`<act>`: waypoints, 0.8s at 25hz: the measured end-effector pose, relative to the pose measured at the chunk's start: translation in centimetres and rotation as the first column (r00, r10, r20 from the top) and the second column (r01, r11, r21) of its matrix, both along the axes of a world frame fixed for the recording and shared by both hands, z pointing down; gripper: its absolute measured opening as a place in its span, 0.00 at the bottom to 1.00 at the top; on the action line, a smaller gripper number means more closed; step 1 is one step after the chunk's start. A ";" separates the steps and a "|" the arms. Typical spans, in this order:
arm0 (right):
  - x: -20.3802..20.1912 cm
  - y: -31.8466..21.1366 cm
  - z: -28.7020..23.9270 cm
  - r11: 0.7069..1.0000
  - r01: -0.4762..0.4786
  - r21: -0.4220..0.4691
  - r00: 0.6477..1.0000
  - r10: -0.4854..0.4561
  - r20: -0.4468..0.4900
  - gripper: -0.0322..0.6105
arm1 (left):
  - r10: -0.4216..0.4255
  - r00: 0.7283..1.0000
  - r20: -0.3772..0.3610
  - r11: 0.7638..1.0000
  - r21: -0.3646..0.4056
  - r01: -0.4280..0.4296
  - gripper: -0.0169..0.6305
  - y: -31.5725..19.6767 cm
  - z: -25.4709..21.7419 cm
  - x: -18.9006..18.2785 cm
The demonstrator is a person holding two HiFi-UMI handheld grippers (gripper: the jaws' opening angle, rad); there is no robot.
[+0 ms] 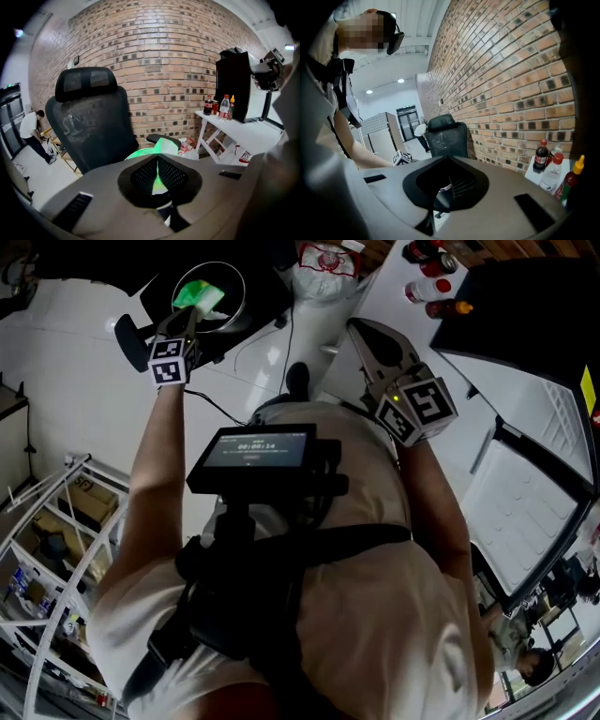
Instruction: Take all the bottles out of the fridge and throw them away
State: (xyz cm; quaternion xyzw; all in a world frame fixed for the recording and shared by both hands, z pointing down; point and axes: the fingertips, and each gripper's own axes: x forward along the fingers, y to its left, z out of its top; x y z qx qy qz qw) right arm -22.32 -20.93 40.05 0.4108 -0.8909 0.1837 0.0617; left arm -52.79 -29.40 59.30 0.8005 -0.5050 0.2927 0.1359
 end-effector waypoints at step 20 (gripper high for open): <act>3.0 1.6 -0.2 0.993 -0.116 0.011 0.993 0.116 0.021 0.06 | -0.025 0.999 -0.038 1.000 0.001 0.025 0.29 -1.4 -0.8 0.3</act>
